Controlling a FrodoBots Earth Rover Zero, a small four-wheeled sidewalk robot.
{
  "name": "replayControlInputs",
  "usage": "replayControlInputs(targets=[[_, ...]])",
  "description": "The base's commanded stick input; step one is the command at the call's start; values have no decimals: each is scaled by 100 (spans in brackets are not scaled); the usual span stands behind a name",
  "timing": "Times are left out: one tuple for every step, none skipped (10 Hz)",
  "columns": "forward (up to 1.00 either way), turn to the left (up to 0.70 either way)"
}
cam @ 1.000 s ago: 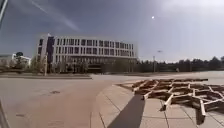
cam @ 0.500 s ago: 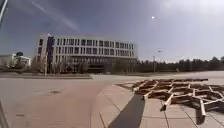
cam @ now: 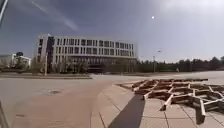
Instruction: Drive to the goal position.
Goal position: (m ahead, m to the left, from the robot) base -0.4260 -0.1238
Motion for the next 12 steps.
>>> replayControlInputs(targets=[[5,0],[5,0],[5,0],[5,0],[5,0],[5,0],[5,0],[5,0],[5,0],[5,0],[5,0],[5,0]])
